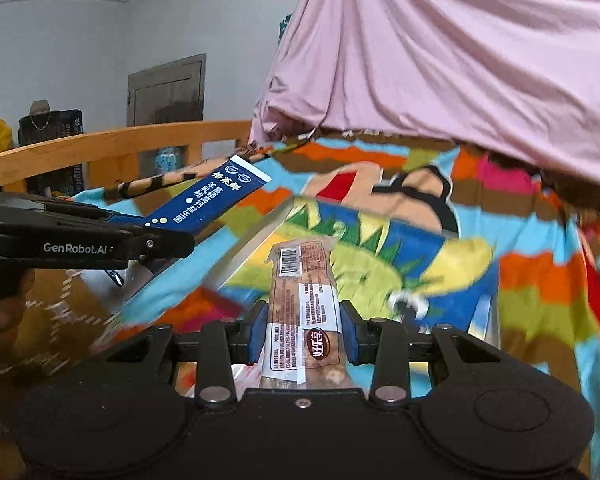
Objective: Organize snacks
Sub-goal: 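Carry both held snacks over the metal tray and open both tools to drop them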
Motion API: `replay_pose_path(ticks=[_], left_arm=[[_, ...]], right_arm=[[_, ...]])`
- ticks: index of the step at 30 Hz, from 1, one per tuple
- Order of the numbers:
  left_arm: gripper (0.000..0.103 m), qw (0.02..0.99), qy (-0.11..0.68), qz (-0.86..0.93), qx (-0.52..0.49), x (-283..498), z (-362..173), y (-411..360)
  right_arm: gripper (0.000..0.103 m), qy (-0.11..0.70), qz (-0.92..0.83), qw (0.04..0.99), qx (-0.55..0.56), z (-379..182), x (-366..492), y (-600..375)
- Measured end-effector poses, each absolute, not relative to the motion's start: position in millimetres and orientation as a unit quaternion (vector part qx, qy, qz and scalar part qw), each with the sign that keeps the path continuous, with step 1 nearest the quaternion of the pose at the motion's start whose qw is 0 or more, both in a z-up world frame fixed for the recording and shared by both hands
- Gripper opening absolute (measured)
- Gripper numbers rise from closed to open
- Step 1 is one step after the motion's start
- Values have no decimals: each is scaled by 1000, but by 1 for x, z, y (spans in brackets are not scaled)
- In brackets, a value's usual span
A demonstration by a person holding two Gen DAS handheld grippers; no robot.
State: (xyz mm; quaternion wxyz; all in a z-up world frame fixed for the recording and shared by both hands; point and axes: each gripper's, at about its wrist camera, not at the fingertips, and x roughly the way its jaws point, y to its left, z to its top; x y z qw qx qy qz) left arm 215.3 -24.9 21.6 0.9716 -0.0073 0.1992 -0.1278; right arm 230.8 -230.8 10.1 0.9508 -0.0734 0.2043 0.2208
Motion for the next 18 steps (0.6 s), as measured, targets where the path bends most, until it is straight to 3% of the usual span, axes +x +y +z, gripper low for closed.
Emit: replay_pose_path(ticks=[10,18], left_arm=[[31,968,221,-115,-28,334,0,-21],[31,954,279,-108,-21,375,-34,-20]], right_arm=[[40,214,196,954,-77,-20,357,-208],[40,254,192,945,-70,-64,391,-205]])
